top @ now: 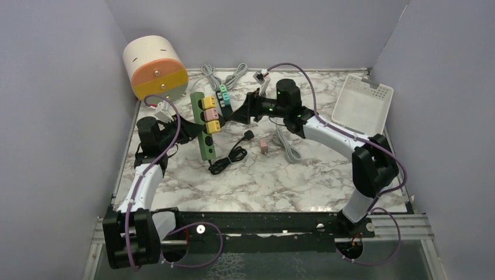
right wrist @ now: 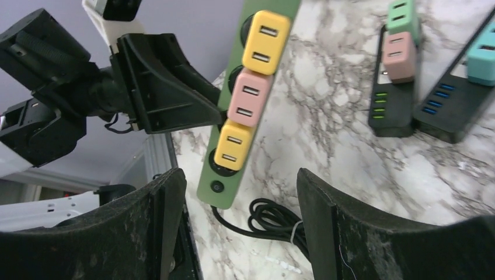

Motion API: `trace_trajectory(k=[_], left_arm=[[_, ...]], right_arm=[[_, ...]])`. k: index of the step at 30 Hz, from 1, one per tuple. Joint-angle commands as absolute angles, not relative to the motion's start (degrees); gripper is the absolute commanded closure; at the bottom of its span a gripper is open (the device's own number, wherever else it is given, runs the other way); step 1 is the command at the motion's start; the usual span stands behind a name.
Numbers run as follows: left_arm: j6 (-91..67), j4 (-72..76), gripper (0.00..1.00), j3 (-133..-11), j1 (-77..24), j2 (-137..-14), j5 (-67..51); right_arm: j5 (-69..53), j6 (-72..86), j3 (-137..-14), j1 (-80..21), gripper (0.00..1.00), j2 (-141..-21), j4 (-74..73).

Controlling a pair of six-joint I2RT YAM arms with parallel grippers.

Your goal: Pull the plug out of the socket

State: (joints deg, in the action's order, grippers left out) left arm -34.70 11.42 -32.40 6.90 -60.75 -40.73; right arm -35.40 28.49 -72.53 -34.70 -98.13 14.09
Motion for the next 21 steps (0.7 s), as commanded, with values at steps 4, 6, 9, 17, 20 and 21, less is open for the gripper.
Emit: trace_trajectory(k=[4,6,9,17,20,21], left_arm=[[-36.21,16.52,1.0,-33.05,6.77,-58.36,-40.17],[-36.21,16.68,1.0,-33.12,6.72,-58.23,-40.07],[-36.3,16.79,1.0,-33.13,6.65,-58.19,-40.13],[-36.39,17.28,1.0,-32.78,6.67,-58.12,-40.08],[-36.35,17.27,1.0,-32.69,6.67,-57.96,-40.06],[-36.38,17.23,1.0,-32.69,6.67,-57.93,-40.03]], right_arm=[[-35.83,31.82,-79.16,-39.93,0.26,-105.12,15.76],[-35.61,32.02,-80.78,-40.97,0.26,-107.03,15.44],[-36.21,32.53,-83.21,-42.05,0.26,-109.59,15.21],[-36.16,33.09,-88.64,-45.34,0.36,-114.42,13.95],[-36.04,34.35,-88.88,-45.76,0.58,-115.54,14.3],[-35.88,34.56,-88.86,-45.87,0.65,-115.72,14.14]])
